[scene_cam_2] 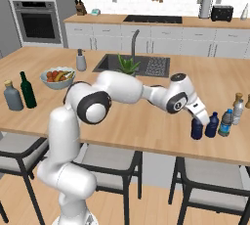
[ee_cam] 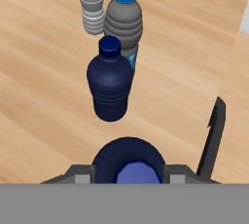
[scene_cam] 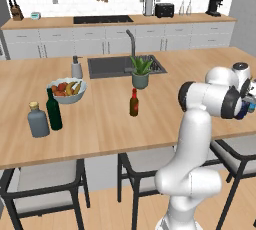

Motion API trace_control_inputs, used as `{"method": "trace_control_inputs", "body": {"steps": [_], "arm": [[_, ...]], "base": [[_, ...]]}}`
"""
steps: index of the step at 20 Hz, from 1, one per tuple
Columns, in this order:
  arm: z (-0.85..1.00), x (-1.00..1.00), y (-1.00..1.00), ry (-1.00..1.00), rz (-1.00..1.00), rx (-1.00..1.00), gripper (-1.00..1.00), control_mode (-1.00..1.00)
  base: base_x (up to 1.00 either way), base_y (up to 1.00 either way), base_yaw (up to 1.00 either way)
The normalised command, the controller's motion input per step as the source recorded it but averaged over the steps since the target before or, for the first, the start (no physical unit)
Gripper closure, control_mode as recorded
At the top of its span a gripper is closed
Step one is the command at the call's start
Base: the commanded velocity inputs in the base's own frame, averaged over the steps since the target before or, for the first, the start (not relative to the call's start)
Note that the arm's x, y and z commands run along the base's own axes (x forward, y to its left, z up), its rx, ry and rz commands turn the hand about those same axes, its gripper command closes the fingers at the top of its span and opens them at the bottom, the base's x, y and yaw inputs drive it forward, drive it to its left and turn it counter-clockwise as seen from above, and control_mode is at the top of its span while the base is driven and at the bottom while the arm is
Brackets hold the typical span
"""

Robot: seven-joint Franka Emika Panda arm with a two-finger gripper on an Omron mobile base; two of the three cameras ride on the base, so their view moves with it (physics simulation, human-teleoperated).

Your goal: Move the plastic bottles in the middle to the plastics group, and the glass bottles in the middle to the glass group.

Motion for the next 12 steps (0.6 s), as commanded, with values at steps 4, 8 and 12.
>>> {"method": "trace_control_inputs", "body": {"steps": [4, 8, 12], "arm": [[-0.16, 0.16, -0.17, 0.0, 0.0, 0.01, 1.0, -1.0], [-0.23, 0.07, -0.01, 0.0, 0.0, 0.05, 1.0, -1.0], [-0.17, 0.08, -0.03, 0.0, 0.0, 0.08, 1.0, -1.0]], "base": [[0.0, 0.0, 0.0], [0.0, 0.0, 0.0], [0.0, 0.0, 0.0]]}}
